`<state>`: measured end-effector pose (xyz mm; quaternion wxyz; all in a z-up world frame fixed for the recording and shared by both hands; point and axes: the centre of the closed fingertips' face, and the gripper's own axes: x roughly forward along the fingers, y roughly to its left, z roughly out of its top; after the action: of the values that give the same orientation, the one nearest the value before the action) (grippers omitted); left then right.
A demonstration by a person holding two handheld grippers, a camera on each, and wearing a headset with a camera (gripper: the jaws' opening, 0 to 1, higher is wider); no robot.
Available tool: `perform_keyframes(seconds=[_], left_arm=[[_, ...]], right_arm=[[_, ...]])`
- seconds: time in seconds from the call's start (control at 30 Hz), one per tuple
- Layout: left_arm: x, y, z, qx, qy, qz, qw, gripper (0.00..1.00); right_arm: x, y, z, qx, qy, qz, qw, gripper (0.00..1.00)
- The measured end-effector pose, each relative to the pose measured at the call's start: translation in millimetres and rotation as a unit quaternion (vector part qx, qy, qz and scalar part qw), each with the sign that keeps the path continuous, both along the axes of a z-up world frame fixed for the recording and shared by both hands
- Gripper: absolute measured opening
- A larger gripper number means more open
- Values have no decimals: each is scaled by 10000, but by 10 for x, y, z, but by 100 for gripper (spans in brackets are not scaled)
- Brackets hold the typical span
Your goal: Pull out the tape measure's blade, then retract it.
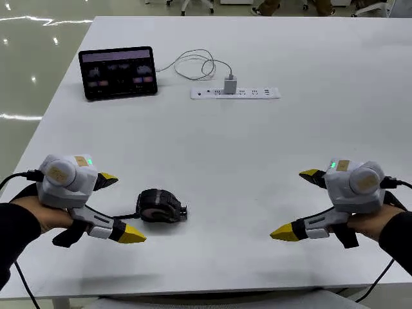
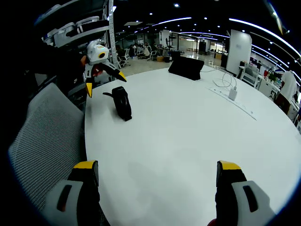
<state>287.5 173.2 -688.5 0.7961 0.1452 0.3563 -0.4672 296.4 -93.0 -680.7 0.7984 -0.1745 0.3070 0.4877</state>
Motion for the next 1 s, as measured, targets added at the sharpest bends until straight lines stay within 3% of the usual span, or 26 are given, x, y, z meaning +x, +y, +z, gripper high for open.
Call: perform_keyframes(seconds=[0.37, 0.57, 0.7, 0.87, 1.0], left_arm=[[73, -126, -31, 315, 13, -505, 9982, 95], [51, -188, -95, 585, 40, -871, 9945, 87], [63, -243, -90, 632, 40, -1010, 9929, 85], [101, -270, -98, 794, -48, -1196, 9896, 80], [126, -292, -102, 869, -113, -1340, 9871, 70]], right_arm=[[114, 227, -67, -120, 58, 480, 9988, 100], [81, 332, -104, -191, 114, 713, 9972, 100], [63, 401, -134, -170, 155, 802, 9965, 99], [53, 488, -136, -162, 181, 896, 9957, 98], [49, 536, -153, -173, 202, 956, 9951, 97]])
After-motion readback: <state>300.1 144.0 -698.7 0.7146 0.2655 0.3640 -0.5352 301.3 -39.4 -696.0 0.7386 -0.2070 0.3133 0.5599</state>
